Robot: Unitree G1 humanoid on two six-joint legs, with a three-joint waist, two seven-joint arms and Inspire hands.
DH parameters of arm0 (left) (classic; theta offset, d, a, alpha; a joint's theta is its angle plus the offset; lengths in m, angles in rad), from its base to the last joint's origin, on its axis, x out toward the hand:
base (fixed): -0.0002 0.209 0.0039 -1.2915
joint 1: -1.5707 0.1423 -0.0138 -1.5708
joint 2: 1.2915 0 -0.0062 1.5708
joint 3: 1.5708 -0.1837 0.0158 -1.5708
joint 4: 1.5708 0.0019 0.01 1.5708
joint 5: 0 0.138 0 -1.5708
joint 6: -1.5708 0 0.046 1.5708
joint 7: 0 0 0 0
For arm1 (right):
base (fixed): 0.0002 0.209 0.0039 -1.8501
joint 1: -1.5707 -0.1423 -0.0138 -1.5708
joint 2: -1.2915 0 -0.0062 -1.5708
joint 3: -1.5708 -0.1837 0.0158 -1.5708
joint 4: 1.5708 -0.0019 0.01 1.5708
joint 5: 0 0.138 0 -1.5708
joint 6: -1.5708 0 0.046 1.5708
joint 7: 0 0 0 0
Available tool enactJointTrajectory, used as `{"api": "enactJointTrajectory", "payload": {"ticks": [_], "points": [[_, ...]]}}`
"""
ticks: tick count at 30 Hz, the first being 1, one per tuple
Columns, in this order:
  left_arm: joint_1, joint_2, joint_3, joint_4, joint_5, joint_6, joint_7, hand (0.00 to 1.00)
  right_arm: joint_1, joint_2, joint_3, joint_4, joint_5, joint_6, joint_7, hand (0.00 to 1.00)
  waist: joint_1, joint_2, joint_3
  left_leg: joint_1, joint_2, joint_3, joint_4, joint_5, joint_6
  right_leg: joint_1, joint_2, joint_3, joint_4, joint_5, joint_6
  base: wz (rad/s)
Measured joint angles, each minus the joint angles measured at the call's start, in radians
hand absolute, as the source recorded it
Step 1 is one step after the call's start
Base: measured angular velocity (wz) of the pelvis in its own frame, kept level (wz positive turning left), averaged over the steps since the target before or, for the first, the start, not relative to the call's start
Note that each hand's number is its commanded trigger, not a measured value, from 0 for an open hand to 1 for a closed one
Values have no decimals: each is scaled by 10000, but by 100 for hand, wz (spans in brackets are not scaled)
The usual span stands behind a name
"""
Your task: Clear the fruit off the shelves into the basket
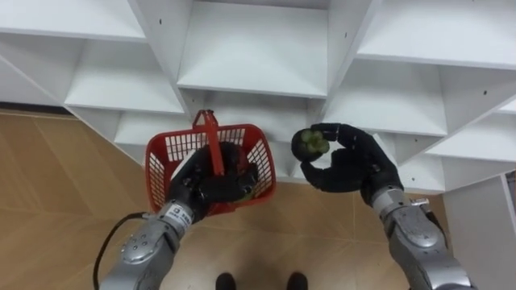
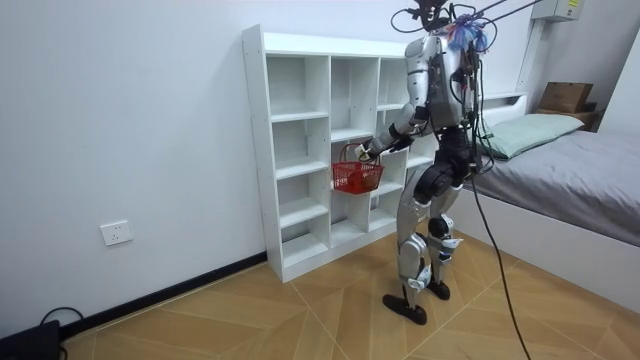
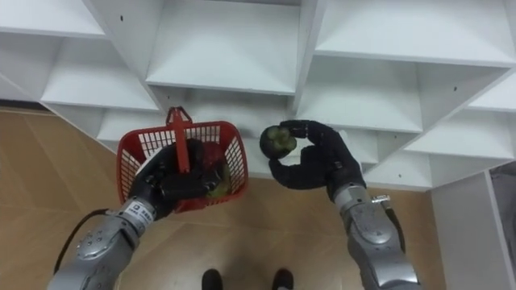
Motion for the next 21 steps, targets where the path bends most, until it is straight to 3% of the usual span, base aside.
{"api": "enactJointTrajectory", "payload": {"ticks": [10,21], "points": [[2,-51,-362,-8,-115,0,-123,100,187,109,261,-526,93,5,703,100,2,13,2,96,2,-16,5,1,1,111,-6,-22,-53,4,0,0],[7,-37,-774,2,-141,18,-615,100,258,98,263,-605,119,14,966,100,-4,167,56,111,-2,-28,-30,-1,1,100,11,32,-32,5,3,0]]}}
